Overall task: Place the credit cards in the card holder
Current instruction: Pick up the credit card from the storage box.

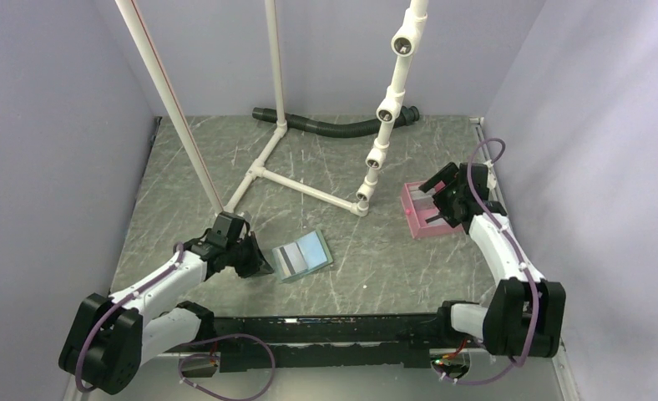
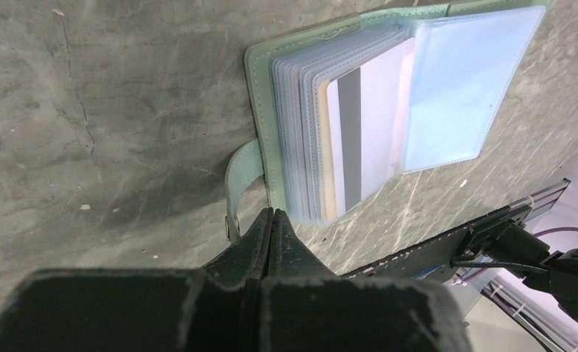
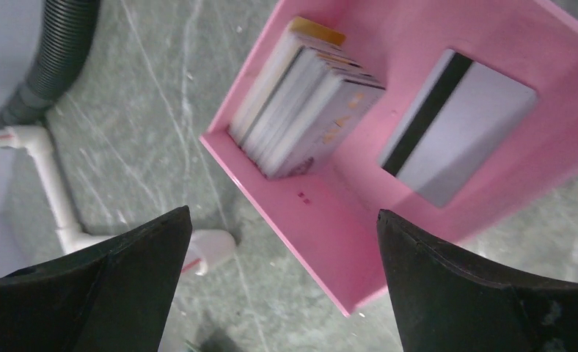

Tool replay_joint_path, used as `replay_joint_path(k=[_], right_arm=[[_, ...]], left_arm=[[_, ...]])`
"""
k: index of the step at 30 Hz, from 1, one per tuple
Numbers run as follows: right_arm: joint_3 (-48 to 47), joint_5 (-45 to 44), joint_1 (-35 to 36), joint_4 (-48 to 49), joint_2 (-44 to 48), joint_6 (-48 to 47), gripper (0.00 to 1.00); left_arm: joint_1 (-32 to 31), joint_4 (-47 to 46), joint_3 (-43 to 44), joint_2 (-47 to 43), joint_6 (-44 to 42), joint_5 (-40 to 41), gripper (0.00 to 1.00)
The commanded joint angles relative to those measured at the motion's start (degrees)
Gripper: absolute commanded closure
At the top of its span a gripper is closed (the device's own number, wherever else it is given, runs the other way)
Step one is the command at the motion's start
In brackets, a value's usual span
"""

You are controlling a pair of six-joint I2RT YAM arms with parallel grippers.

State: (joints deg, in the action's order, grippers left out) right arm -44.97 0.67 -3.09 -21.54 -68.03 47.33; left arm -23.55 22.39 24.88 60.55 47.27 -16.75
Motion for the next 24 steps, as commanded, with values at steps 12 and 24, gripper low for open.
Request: replay_joint_path(k=[12,24], right_arm=[[3.55,0.75,-2.09,24.35,-13.39,17.07,0.18],[4.64,2.05,-2.18,30.56,-19.53,20.39,0.33]], left_arm=[[-0.09,-0.28,3.58,-0.22,-1.47,-2.39,1.00],[-0.09,1.65,4.39,-1.53,-1.74,-1.89,1.00]])
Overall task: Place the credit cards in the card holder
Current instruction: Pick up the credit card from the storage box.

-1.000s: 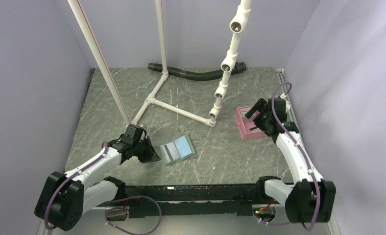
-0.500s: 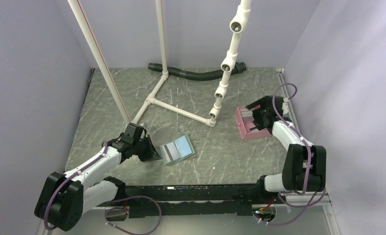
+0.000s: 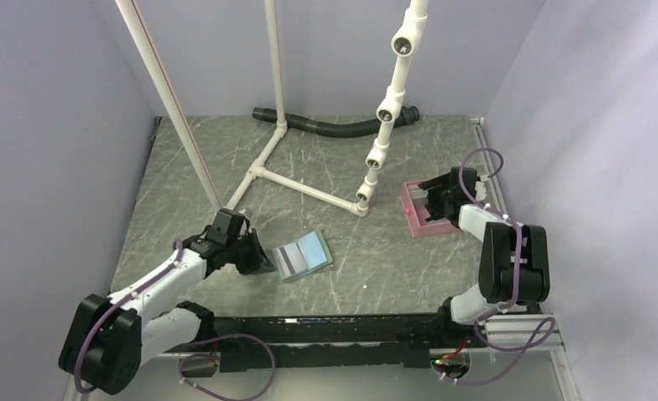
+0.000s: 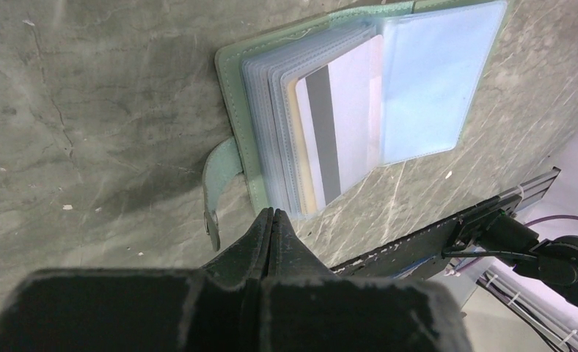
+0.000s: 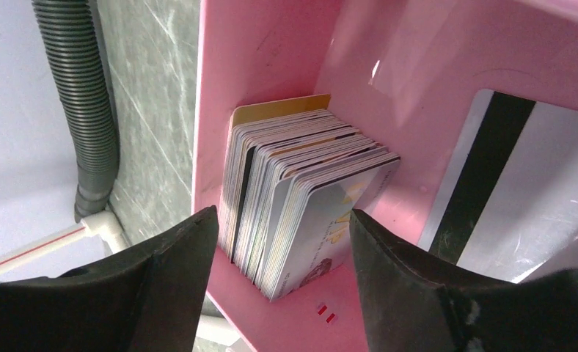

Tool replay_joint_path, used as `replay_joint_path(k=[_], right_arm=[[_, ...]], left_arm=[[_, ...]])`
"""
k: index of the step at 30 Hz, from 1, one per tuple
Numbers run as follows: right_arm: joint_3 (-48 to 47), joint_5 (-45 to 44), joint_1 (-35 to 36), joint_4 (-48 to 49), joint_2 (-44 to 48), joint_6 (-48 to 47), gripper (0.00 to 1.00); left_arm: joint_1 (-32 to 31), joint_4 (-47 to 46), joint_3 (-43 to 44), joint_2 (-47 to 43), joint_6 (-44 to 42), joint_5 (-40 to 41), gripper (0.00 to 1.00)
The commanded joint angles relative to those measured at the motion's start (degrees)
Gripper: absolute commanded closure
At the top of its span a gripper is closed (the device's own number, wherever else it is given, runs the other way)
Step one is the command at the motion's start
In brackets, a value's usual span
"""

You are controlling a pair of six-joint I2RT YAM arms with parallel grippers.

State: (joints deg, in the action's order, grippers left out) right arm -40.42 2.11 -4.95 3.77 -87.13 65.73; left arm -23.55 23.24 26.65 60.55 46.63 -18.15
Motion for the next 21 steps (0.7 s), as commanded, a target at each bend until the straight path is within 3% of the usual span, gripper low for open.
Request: replay_joint_path(k=[1,8,15,21], right_arm=[[0.02,0.66,-0.32,5.18,-0.33,2.09,0.35],[-0.46,0.36,-0.32,4.00,1.95,2.50,0.38],[-1.05,0.60,-0.32,3.12,2.66,3.08,0.50],[-1.58,0.28,-0.32,1.56,3.68,2.78,0.51]], left_arm=[[-0.08,0.94,2.66,-1.57,-1.06,-0.40,1.00],[-0.09,0.51,2.78,-1.50,-0.70,-0.66,1.00],[-0.09,0.92,2.79,-1.81,-0.91,-0.59,1.00],[-0.09,0.89,2.61,-2.19,-0.67,-0.62,1.00]])
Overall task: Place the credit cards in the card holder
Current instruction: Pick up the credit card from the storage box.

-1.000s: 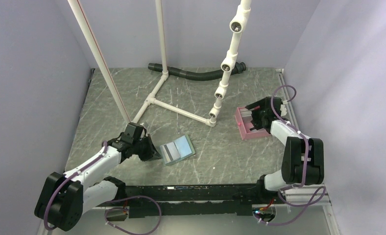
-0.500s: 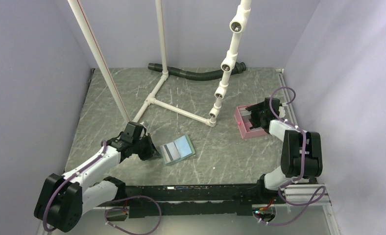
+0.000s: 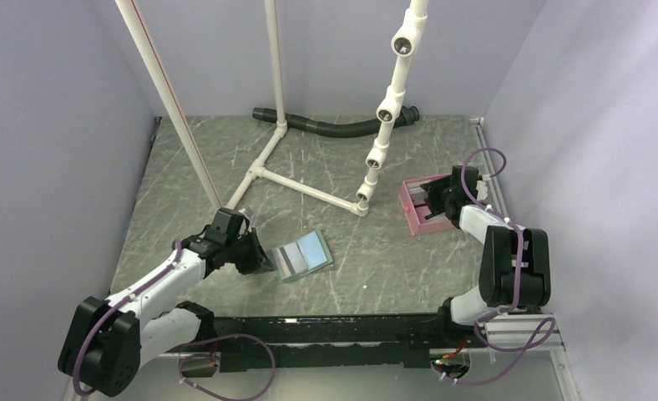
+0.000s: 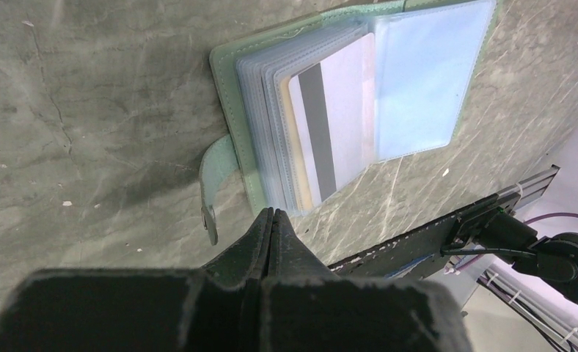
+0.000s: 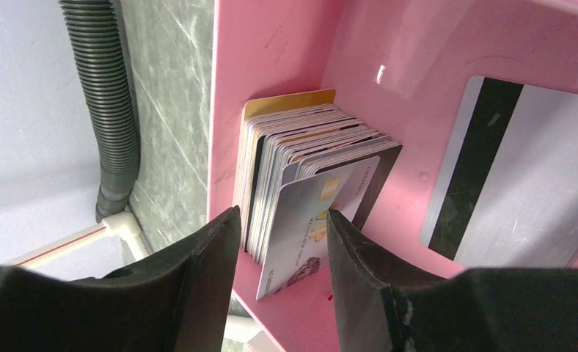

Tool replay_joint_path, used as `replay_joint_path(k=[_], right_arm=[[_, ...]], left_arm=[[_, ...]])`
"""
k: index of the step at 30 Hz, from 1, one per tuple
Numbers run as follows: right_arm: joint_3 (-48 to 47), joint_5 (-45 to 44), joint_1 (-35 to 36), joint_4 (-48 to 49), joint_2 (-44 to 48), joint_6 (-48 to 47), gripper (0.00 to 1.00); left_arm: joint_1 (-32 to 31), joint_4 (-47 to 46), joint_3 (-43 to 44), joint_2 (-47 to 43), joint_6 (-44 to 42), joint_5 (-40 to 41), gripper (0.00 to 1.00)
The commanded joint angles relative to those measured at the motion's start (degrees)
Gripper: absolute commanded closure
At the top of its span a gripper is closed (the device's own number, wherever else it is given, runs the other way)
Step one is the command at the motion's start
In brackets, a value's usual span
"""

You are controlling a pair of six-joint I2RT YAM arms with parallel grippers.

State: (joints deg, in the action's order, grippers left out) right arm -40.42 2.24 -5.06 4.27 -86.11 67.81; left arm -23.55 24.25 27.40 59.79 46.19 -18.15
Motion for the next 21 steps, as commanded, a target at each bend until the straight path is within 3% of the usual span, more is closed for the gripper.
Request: replay_joint_path(k=[1,6,15,21], right_arm=[[-1.81,0.01,-0.21,0.81,2.91,0.60,0.51],[-2.67,-0.14,-0.21,-0.20,3.40,0.78,0.59],[-3.09,-0.71,-0.21,-2.48,4.00,1.89,0.80],[-3.80,-1.50,-0.39,-9.85,8.31,3.24,0.91]], left_arm=[[-0.09,-0.13,1.79,-1.43,-0.17,-0.65,1.00],[-0.09,-0.17,1.94,-1.58,-0.11,-0.74,1.00],[-0.09,0.24,2.00,-2.12,-0.16,-0.92,1.00],[-0.09,1.06,2.39,-2.91,-0.24,-0.82,1.00]])
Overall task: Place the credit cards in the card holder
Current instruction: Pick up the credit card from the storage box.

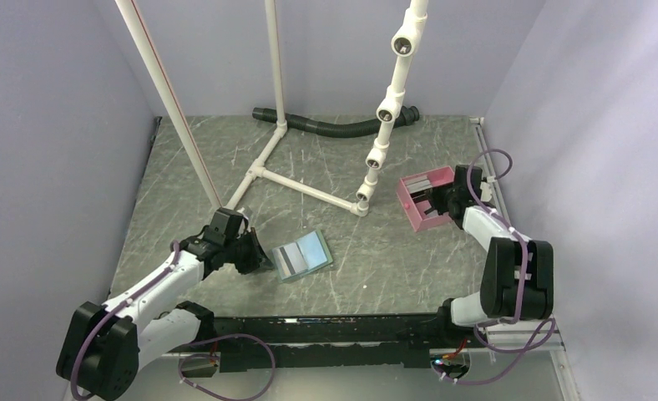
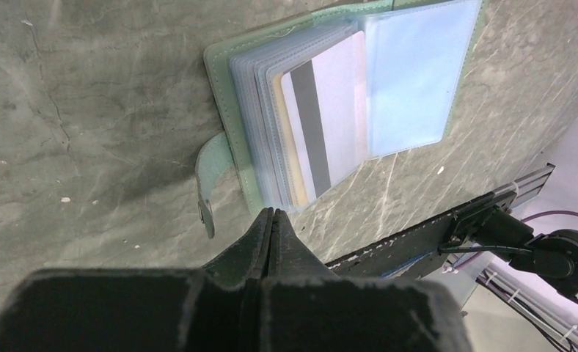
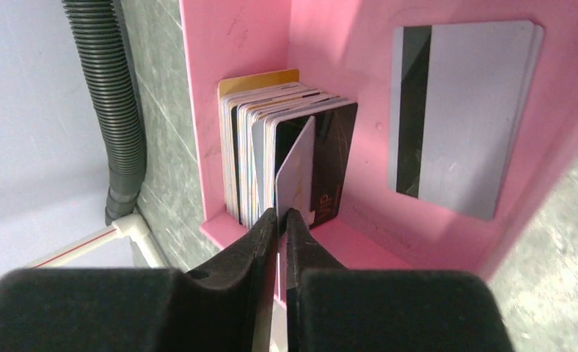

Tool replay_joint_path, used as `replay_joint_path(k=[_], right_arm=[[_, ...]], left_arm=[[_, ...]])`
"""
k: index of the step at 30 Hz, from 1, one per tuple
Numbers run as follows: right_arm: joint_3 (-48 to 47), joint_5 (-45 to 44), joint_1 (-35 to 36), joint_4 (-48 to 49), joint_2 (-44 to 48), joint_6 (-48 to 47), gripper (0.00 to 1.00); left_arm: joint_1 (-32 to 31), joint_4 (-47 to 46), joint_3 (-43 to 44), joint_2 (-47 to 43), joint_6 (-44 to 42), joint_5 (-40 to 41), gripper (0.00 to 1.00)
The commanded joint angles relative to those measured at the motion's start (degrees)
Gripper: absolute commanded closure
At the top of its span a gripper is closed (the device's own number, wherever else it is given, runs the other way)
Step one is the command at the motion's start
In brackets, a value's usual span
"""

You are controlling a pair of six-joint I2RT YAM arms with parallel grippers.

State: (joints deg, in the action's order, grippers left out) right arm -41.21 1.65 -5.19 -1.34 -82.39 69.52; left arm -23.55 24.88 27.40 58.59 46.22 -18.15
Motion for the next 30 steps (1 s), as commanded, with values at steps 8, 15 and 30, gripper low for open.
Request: replay_joint_path(k=[8,15,30], right_arm=[[-8.68,-3.06,-0.73,-21.51,8.90,-1.23,1.00],[-5.46,11.09,-0.54,-16.45,22.37,-36.62,1.00],[14.60,51.08,32.80,16.28,33.14,-29.91,1.00]], left_arm=[[-0.09,0.43,2.44,-1.63,-0.75,-2.18,0.98],[-0.08,7.53,7.72,-4.24,-3.55,-0.19,0.60],[-8.31,-35.01,5.21,-1.99,5.76,-28.15,0.06]])
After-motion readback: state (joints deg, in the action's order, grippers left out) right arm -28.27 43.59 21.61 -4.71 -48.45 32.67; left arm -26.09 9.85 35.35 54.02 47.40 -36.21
